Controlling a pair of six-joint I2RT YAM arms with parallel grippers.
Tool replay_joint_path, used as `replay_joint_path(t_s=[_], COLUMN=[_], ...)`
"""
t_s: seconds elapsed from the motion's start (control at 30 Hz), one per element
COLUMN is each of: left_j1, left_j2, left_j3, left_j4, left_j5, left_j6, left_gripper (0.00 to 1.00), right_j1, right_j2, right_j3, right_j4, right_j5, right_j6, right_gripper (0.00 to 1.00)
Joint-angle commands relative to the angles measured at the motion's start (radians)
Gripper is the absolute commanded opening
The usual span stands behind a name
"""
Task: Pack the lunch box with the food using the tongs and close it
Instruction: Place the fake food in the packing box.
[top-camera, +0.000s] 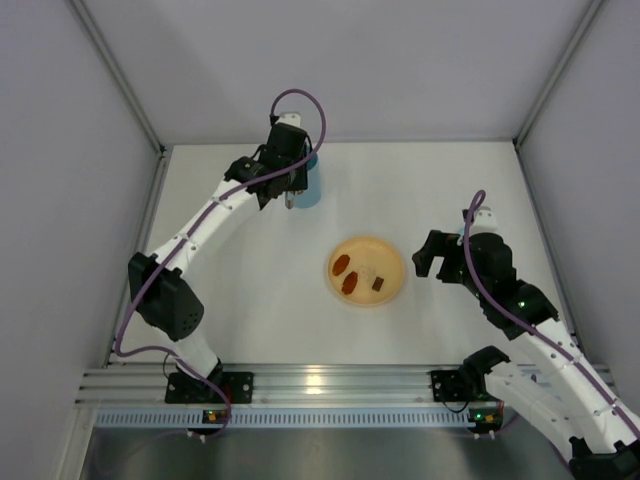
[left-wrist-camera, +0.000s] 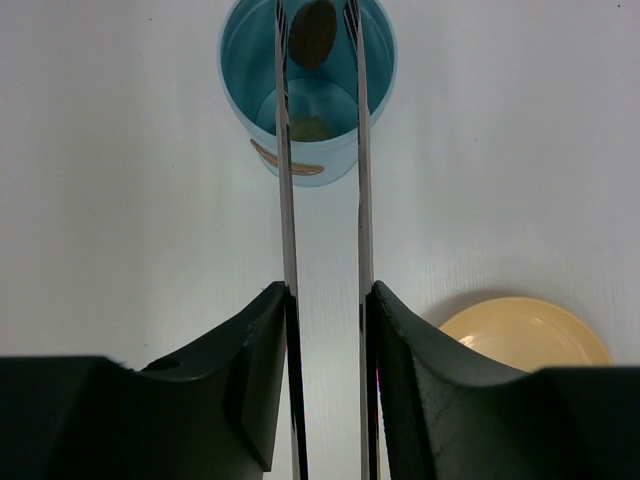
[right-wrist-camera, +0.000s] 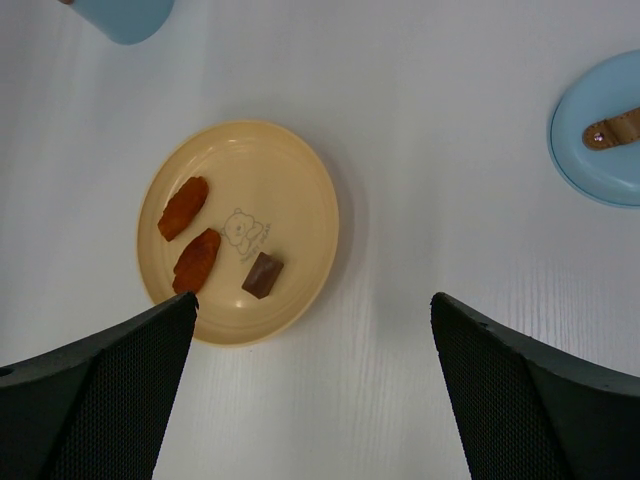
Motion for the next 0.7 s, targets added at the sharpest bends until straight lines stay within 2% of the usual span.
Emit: replay_joint_path(t_s=[0.0, 0.23, 0.43, 0.67], left_j1=[0.005, 0.005, -0.008, -0.144], left_j2=[-0.031, -0.051, -0.12, -0.221], left_j3=[-0.006, -0.012, -0.052, -0.095], left_j4=[0.021, 0.022, 0.087, 0.08], left_j5=[0.012, 0.022, 0.147, 0.148], left_j6=[0.003, 0.005, 0.012, 0.037], left_gripper=[0.44, 0.45, 0.44, 0.45], right_j1=[0.017, 0.017, 0.017, 0.017], right_j2=[-0.005, -0.006, -0.003, 0.003], right_j3=[0.037, 0.036, 0.036, 0.037], right_j4=[-0.024, -0.024, -0.024, -0.021], right_j5=[0.001, -0.001, 0.002, 0.004], right_j6=[-0.007, -0.007, -0.009, -0.009], right_gripper=[0.99, 0.99, 0.99, 0.99])
